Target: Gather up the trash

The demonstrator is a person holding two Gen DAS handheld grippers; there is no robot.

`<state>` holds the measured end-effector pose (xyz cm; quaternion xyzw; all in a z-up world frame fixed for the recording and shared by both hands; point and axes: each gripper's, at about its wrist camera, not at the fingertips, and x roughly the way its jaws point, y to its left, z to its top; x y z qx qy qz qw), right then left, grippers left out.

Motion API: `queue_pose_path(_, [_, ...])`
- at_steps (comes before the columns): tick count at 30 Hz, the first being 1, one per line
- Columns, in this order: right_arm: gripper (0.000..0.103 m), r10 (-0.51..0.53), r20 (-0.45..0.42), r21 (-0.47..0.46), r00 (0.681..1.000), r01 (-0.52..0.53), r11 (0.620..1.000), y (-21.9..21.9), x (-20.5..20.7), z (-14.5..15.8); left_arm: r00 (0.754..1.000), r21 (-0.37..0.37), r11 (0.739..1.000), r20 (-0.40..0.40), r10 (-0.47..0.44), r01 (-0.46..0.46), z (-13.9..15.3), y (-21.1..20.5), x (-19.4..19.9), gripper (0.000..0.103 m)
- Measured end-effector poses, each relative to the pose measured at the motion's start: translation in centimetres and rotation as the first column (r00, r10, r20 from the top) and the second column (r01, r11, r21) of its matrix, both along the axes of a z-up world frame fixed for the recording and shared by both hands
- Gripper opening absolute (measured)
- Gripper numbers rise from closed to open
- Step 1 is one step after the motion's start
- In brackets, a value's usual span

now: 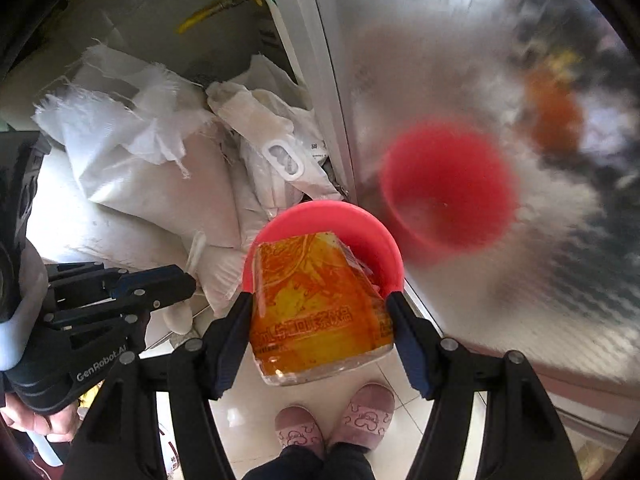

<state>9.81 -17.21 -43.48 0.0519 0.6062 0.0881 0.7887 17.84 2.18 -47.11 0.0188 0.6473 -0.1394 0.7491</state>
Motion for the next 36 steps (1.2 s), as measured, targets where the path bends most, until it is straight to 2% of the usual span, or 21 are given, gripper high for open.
queue_pose_path(7, [0.064, 0.01, -0.022, -0.021, 1.0, -0.011, 1.0, 0.1, 2.2, -2.1, 0.999, -0.015, 1.0, -0.035, -0.011, 0.01, -2.9, -0.1, 1.4, 0.01])
queue_pose_path(10, [0.065, 0.018, -0.026, -0.031, 0.999, -0.019, 0.999, -0.1, 2.6, -2.6, 0.999, -0.012, 1.0, -0.046, -0.01, 0.01, -3.4, -0.2, 1.8, 0.027])
queue_pose_path(16, [0.068, 0.028, -0.078, -0.031, 0.997, -0.03, 0.999, -0.1, 3.1, -3.3, 0.998, 0.026, 1.0, -0.058, -0.014, 0.015, -3.6, -0.2, 1.8, 0.028])
queue_pose_path(20, [0.081, 0.045, -0.072, -0.039, 0.996, -0.048, 0.998, 0.2, 2.9, -2.8, 0.998, 0.041, 0.998, -0.05, -0.035, 0.037, -3.1, -0.1, 1.5, 0.028])
queue_pose_path(24, [0.091, 0.066, -0.043, -0.044, 0.997, -0.068, 0.997, 0.2, 2.5, -1.6, 0.999, 0.044, 0.998, -0.027, -0.039, 0.04, -1.6, 0.0, 1.0, 0.028])
queue_pose_path(29, [0.091, 0.069, -0.018, -0.07, 0.997, -0.07, 0.995, 0.4, 2.0, 0.4, 1.0, 0.041, 0.999, -0.001, -0.012, 0.012, 0.9, 0.4, 0.1, 0.028])
queue_pose_path(33, [0.091, 0.073, -0.002, -0.077, 0.997, -0.073, 0.994, 0.8, 0.8, 3.5, 1.0, 0.026, 1.0, 0.017, 0.016, -0.017, 4.5, 1.0, -1.3, 0.028])
queue_pose_path(36, [0.091, 0.079, 0.018, -0.075, 0.997, -0.078, 0.994, 1.3, -0.7, 7.2, 0.998, 0.028, 0.999, 0.047, 0.029, -0.031, 8.6, 1.6, -2.9, 0.028])
